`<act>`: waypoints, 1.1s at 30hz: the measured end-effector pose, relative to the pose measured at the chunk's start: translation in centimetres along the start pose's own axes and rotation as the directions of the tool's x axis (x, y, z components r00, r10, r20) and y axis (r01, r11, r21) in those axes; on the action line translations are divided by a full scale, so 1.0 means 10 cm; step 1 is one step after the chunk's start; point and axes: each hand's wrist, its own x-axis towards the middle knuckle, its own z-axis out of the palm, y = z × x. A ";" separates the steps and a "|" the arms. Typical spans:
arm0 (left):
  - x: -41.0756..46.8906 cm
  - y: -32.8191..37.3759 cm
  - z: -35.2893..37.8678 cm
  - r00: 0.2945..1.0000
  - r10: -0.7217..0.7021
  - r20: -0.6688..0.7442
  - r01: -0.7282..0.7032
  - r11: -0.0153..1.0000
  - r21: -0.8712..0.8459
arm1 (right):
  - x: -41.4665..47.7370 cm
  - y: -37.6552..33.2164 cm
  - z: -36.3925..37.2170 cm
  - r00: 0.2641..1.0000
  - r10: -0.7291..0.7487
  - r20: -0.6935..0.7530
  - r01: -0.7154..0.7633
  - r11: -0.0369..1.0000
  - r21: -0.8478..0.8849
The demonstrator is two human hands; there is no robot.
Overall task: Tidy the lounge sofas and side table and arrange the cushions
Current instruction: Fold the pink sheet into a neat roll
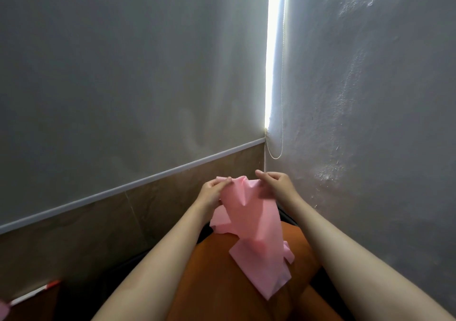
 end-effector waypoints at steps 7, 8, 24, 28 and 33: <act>0.01 0.13 -0.11 0.998 0.001 -0.059 -0.022 0.939 -0.343 | -0.06 0.13 -0.01 0.965 0.215 0.154 -0.216 0.976 -0.008; 0.02 0.14 -0.13 0.999 0.022 -0.042 -0.035 0.938 -0.345 | -0.07 0.15 0.01 0.961 0.210 0.180 -0.214 0.977 0.000; -0.09 -0.15 -0.24 0.957 -0.047 0.285 0.013 0.992 0.122 | 0.07 -0.25 0.19 0.987 0.035 0.154 -0.071 0.970 0.231; -0.12 -0.12 -0.19 0.946 -0.081 0.314 0.041 0.991 0.131 | 0.14 -0.40 0.22 0.992 -0.006 0.128 -0.043 0.926 0.375; -0.14 0.04 -0.12 0.944 -0.006 0.330 0.012 1.000 -0.014 | 0.15 -0.34 0.18 0.982 -0.054 0.182 -0.025 0.914 0.406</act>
